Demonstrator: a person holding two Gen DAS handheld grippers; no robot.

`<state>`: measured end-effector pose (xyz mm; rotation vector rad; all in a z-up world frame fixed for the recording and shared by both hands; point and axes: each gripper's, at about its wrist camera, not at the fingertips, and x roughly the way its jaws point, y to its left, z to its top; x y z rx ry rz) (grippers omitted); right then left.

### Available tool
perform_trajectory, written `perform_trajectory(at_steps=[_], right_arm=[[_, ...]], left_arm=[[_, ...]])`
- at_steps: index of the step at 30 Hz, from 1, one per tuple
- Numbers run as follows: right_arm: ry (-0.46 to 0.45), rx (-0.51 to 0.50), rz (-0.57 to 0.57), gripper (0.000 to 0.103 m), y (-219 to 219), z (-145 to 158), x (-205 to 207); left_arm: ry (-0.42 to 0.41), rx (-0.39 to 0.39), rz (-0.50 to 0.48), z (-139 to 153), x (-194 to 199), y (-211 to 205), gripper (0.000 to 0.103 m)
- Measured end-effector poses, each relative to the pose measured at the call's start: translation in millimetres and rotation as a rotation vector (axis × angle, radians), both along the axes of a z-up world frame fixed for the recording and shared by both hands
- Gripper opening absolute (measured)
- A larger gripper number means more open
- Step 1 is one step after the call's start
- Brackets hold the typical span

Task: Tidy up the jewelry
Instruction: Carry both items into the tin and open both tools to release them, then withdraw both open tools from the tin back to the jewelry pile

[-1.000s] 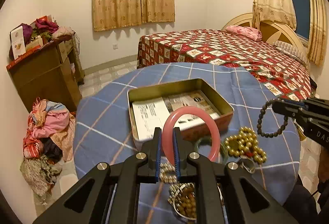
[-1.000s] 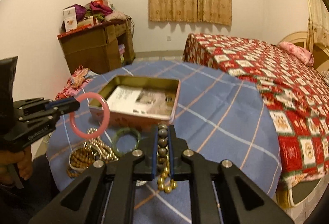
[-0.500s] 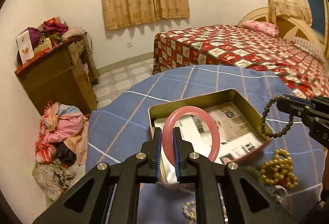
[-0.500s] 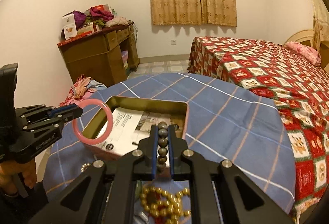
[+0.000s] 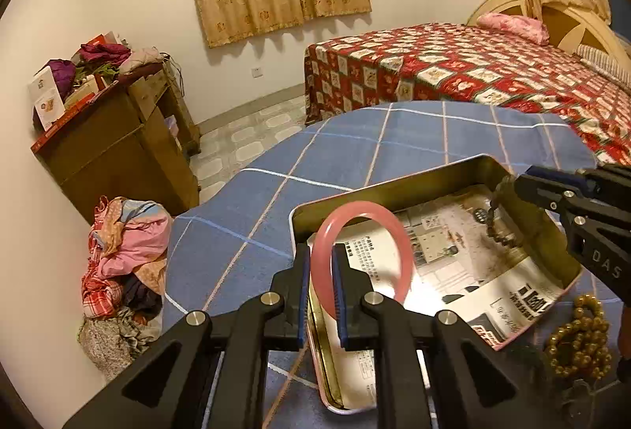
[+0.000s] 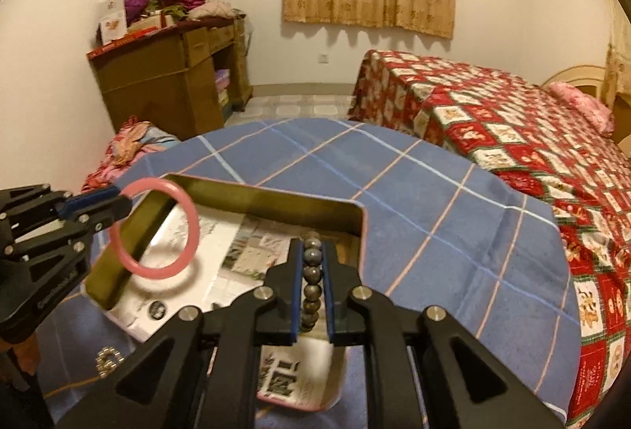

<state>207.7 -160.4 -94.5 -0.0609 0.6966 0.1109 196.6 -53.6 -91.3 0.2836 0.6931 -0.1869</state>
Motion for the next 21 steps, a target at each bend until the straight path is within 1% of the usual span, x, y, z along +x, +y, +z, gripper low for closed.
perform_trajectory(at_steps=[1,2,3,4,5,6,9,12,16,21], right_arm=[[0.003,0.005,-0.001,0.026,-1,0,0],[-0.001,0.005,-0.004,0.037,-1,0,-2],[-0.006,0.001,-0.006,0.043,-2,0,-1],[-0.011,-0.005,-0.01,0.045,-2,0,-3],[-0.012,-0.007,-0.014,0.049,-1,0,-3],[-0.017,-0.007,-0.021,0.049,-2,1,-4],[-0.03,0.004,-0.04,0.051,-8,5,-9],[-0.029,0.005,-0.062,0.054,-12,6,-12],[-0.029,0.0,-0.086,0.055,-17,6,-19],[-0.033,-0.009,-0.102,0.058,-19,5,-31]], left_arm=[[0.001,0.011,0.003,-1,0,-1,0.012],[-0.001,0.016,0.0,-1,0,-2,0.02],[-0.007,0.023,-0.004,-1,-1,-3,0.025],[-0.014,0.029,-0.002,-1,-3,-3,0.044],[-0.032,0.032,-0.004,1,-6,-3,0.059],[-0.048,0.029,-0.008,3,-8,-3,0.063],[-0.057,0.019,-0.019,8,-13,-2,0.064],[-0.057,0.018,-0.01,7,-16,2,0.064],[-0.049,0.026,0.008,4,-20,5,0.064],[-0.043,0.012,0.033,3,-31,15,0.064]])
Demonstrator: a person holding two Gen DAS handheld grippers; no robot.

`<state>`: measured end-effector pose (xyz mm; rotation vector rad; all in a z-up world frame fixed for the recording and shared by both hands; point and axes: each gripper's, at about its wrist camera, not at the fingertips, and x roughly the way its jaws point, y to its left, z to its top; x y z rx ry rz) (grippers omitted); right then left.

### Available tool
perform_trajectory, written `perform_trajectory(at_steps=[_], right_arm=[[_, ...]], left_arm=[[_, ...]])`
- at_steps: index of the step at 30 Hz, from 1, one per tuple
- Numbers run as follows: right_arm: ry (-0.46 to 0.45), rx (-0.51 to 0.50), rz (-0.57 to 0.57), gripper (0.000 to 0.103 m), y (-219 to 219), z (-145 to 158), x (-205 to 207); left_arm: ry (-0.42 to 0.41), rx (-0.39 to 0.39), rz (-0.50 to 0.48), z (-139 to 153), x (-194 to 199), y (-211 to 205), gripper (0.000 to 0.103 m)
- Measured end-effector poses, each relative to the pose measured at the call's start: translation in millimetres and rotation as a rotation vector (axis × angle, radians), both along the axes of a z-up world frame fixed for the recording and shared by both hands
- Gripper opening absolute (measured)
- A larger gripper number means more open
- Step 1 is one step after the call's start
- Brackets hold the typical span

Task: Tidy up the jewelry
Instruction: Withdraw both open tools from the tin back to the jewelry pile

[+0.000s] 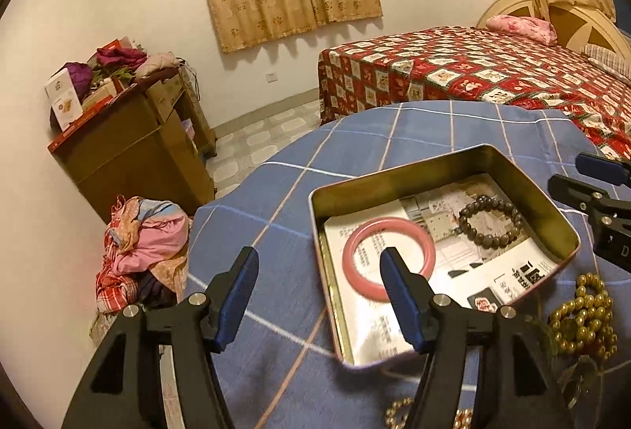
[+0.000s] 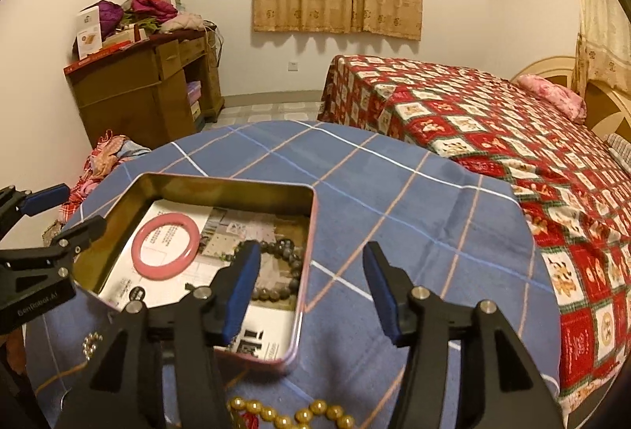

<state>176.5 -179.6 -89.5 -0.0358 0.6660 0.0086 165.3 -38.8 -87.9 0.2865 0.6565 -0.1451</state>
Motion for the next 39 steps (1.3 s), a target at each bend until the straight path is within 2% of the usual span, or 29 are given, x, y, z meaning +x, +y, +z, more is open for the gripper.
perform_trajectory(at_steps=[6,10,15,19,24,29,33,39], right_arm=[[0.004,-0.002,-0.019,0.059,-4,-2,-19],[0.015,-0.014,-0.027,0.064,-4,-9,-36],[0.032,-0.011,-0.039,0.065,-4,-19,-64],[0.03,-0.014,-0.044,0.066,-2,-22,-86],[0.008,-0.021,-0.044,0.077,0,-20,-103],[0.001,-0.026,-0.037,0.078,2,-24,-109],[-0.011,-0.033,-0.048,0.078,-2,-25,-110],[0.02,-0.022,-0.074,0.079,-9,-38,-106]], left_arm=[[0.006,0.0,0.014,-4,-22,11,0.064],[0.023,0.005,0.019,-8,-48,19,0.064],[0.062,0.014,0.017,-14,-79,26,0.064],[0.088,-0.012,0.006,-15,-101,26,0.064],[0.091,-0.015,-0.031,-13,-126,16,0.065],[0.092,-0.055,-0.058,-9,-137,5,0.08],[0.105,-0.06,-0.081,-13,-139,-7,0.08],[0.163,-0.086,-0.101,-26,-133,-16,0.08]])
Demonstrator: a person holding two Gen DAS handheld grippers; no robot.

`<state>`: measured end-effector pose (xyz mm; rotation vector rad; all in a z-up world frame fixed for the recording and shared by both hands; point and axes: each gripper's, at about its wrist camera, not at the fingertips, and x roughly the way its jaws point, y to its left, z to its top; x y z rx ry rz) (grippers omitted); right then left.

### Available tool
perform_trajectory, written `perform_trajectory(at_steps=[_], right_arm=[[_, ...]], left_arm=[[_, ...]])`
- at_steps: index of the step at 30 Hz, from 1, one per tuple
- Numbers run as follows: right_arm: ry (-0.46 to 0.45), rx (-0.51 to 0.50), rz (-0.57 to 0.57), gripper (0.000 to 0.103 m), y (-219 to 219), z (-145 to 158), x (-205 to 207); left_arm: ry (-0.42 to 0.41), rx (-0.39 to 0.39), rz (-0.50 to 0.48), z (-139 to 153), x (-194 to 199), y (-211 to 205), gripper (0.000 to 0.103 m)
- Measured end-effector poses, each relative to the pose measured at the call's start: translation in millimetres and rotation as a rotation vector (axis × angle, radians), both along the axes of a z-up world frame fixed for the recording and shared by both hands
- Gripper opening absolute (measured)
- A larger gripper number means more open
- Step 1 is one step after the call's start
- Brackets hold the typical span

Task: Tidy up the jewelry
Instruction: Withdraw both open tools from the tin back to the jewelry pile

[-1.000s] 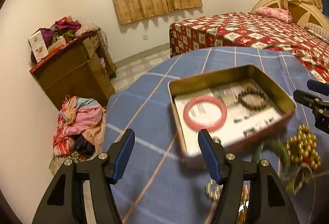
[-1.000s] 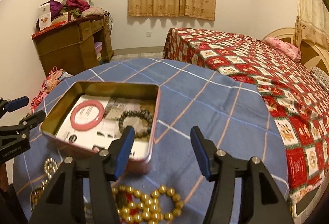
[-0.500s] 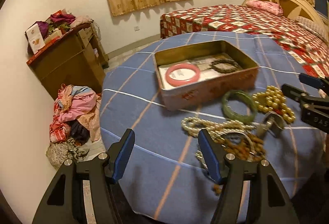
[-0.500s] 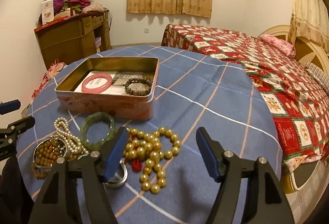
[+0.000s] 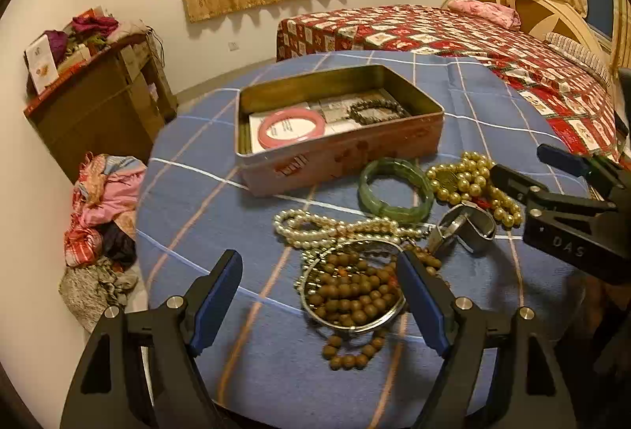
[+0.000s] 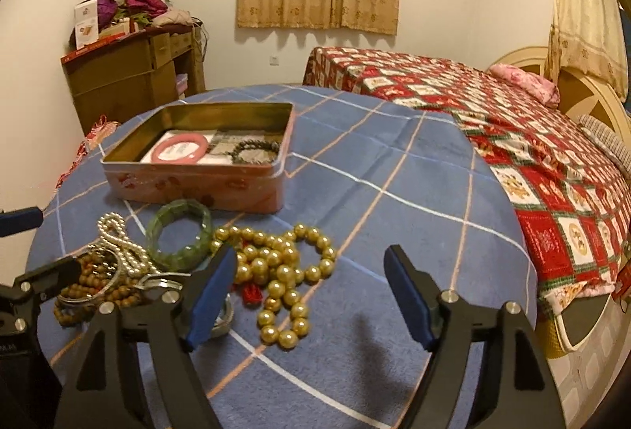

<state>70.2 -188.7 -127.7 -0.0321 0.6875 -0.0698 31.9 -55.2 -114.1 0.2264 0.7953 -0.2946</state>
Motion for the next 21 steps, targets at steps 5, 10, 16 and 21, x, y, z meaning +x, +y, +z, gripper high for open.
perform_trajectory(at_steps=[5,10,16,21], right_arm=[[0.013,-0.002,-0.002,0.079,1,-6,1],[0.017,-0.004,0.0,0.079,2,-8,1],[0.026,-0.002,-0.006,0.079,1,-11,1],[0.026,-0.01,-0.001,0.079,2,-11,2]], left_arm=[[0.013,-0.014,-0.014,-4,1,-5,0.08],[0.026,-0.028,-0.018,-9,3,-6,0.08],[0.007,-0.009,-0.031,-6,-2,-11,0.08],[0.059,-0.052,-0.018,-18,8,-1,0.081]])
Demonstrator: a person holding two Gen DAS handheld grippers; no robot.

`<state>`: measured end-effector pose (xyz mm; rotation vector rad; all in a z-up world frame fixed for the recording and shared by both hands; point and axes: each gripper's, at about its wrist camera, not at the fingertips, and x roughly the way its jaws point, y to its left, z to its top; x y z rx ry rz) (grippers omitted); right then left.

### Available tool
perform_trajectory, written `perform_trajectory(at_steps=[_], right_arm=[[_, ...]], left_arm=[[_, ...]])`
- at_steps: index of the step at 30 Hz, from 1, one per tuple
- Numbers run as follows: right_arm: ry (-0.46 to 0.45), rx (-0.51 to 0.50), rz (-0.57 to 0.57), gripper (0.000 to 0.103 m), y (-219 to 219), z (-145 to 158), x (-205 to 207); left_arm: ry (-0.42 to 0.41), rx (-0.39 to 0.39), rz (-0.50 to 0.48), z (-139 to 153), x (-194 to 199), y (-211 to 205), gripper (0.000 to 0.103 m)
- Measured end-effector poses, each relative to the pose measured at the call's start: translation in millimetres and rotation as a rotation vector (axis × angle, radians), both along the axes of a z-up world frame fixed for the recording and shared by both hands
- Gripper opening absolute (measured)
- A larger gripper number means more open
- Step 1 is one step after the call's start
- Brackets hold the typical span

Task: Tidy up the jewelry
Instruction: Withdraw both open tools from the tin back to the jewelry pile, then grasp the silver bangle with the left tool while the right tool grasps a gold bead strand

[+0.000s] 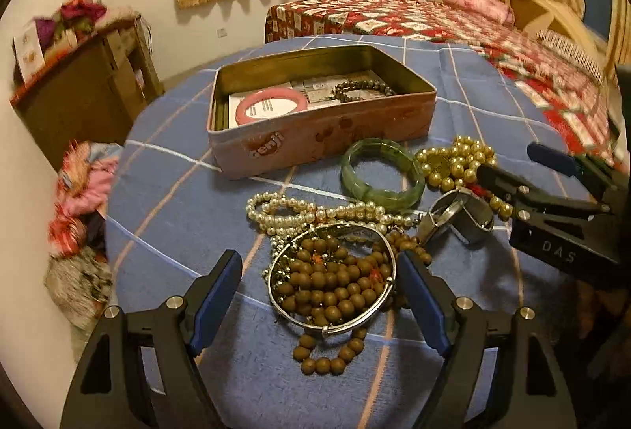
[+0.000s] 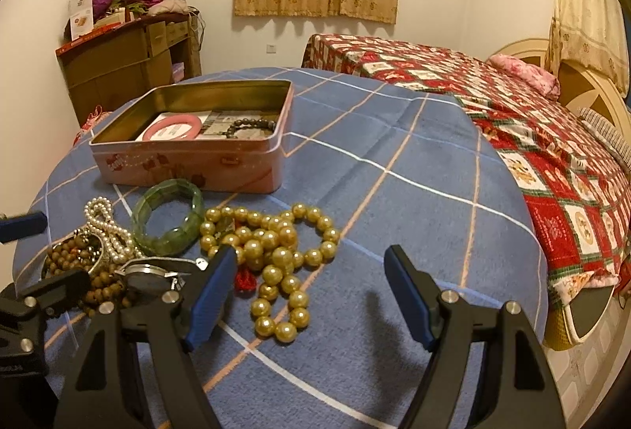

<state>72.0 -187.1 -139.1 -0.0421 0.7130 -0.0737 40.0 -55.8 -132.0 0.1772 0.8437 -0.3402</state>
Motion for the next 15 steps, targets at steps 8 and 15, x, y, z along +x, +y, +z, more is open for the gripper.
perform_trajectory(at_steps=[8,15], right_arm=[[0.001,0.002,-0.002,0.079,0,0,0],[0.0,0.003,-0.002,0.08,1,0,1]], left_arm=[[0.017,-0.066,-0.016,-3,5,8,0.071],[0.01,-0.072,-0.026,1,3,12,0.067]])
